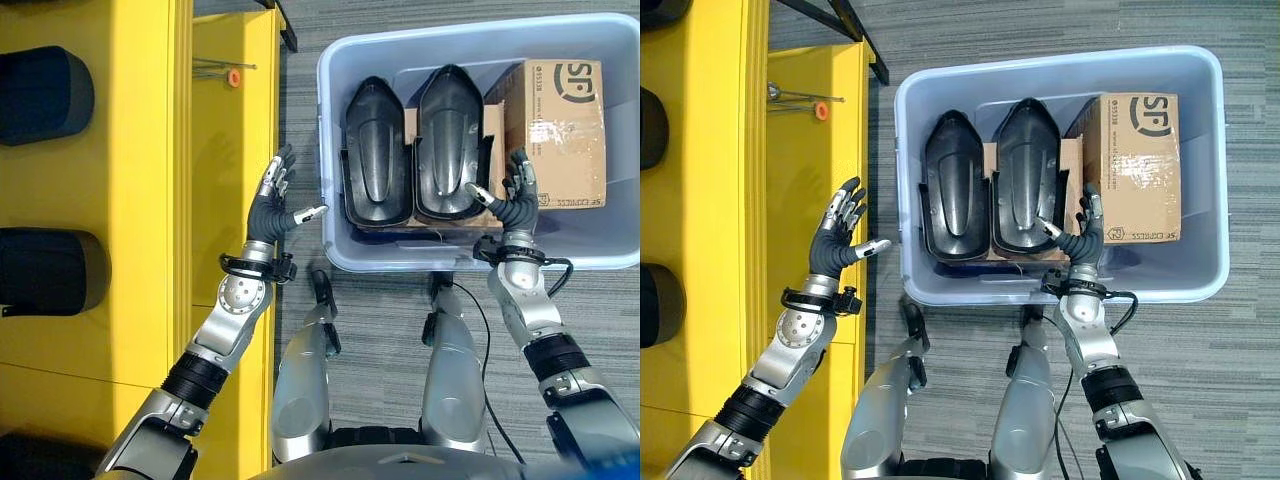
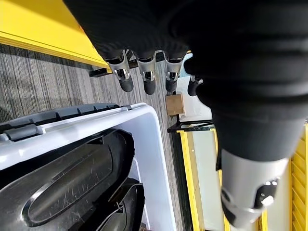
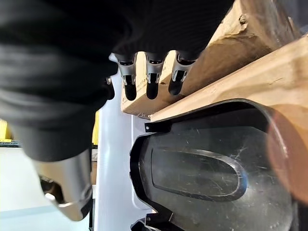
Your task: Move parts from the plastic box to the shelf.
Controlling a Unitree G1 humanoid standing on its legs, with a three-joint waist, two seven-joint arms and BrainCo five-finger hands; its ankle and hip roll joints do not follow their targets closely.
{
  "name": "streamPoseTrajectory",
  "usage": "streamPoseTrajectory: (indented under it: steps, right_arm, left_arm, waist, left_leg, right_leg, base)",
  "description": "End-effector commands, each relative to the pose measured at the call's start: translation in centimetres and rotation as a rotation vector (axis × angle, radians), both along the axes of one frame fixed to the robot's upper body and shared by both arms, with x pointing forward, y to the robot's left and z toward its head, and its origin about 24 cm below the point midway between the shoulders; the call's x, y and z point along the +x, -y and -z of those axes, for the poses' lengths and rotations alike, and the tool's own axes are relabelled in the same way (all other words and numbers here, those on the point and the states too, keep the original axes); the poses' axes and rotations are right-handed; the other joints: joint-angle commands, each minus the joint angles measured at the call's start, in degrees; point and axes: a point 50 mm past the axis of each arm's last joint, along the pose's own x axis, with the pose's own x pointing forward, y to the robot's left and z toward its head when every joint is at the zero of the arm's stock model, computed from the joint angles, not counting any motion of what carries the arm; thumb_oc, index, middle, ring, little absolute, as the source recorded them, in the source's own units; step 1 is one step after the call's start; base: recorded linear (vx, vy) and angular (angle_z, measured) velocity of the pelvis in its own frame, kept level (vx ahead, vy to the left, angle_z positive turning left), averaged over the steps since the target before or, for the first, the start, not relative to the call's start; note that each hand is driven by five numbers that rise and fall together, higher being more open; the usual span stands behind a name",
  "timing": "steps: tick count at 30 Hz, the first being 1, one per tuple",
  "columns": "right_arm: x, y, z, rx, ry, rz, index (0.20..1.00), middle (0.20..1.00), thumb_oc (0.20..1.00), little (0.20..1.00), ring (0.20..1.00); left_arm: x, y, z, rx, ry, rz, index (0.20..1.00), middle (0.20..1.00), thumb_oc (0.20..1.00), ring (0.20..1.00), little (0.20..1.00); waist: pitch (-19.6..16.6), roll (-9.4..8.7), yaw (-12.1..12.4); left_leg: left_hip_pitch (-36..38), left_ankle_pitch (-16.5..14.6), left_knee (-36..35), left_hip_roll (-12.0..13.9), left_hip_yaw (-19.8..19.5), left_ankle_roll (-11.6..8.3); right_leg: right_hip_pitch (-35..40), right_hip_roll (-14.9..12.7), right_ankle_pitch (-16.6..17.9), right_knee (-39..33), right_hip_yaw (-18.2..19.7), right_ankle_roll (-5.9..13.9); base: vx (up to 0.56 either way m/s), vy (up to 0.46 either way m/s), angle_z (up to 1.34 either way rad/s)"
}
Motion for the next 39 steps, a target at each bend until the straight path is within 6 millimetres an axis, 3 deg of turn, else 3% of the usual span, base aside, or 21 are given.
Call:
streamPoseTrajectory:
  steps: [1, 14, 22, 39]
  right_arm:
    - [0.2, 0.7, -1.2, 0.064, 0.072, 0.042, 1.000, 1.000, 1.000, 1.000, 1.000]
    - [-0.2, 1.9, -1.1, 0.072, 0.078, 0.106, 1.000, 1.000, 1.000, 1.000, 1.000]
    - [0.8, 2.4, -1.0, 0.031, 0.033, 0.139, 1.000, 1.000, 1.000, 1.000, 1.000]
    - [2.2, 2.2, -1.8, -0.043, 0.011, 0.144, 1.000, 1.000, 1.000, 1.000, 1.000]
  left_arm:
    - [-0.7, -0.5, -1.2, -0.012, 0.084, 0.018, 1.000, 1.000, 1.000, 1.000, 1.000]
    - [-0.8, -0.6, -1.2, -0.004, 0.086, 0.015, 1.000, 1.000, 1.000, 1.000, 1.000]
    - [-0.8, -0.5, -1.4, -0.005, 0.093, 0.025, 1.000, 1.000, 1.000, 1.000, 1.000]
    - [-0.9, -0.7, -1.8, 0.004, 0.112, 0.017, 1.000, 1.000, 1.000, 1.000, 1.000]
  waist:
    - [-1.8, 0.32, 0.4]
    - [-1.2, 1.00, 0.0]
    - [-1.0, 1.55, 0.5]
    - [-1.0, 0.71, 1.9]
  left_leg:
    - [-3.1, 1.1, 3.5, 3.8, -0.3, -2.40]
    - [-3.9, 1.0, 3.7, 3.7, -0.1, -2.39]
    - [-5.1, 1.1, 3.9, 3.5, -0.2, -2.44]
    - [-8.5, 1.0, 4.8, 3.4, -1.8, -2.13]
  right_leg:
    - [-0.4, -4.8, -3.4, 7.2, 2.0, 2.94]
    - [-1.8, -4.7, -3.4, 7.7, 2.6, 2.97]
    - [-2.9, -4.6, -3.5, 8.0, 2.6, 2.96]
    - [-3.6, -4.5, -3.3, 7.9, 0.8, 2.93]
  base:
    - [0.00, 0.000, 0.00]
    - [0.00, -0.001, -0.02]
    - [0.00, 0.000, 0.00]
    - [0.01, -0.003, 0.05]
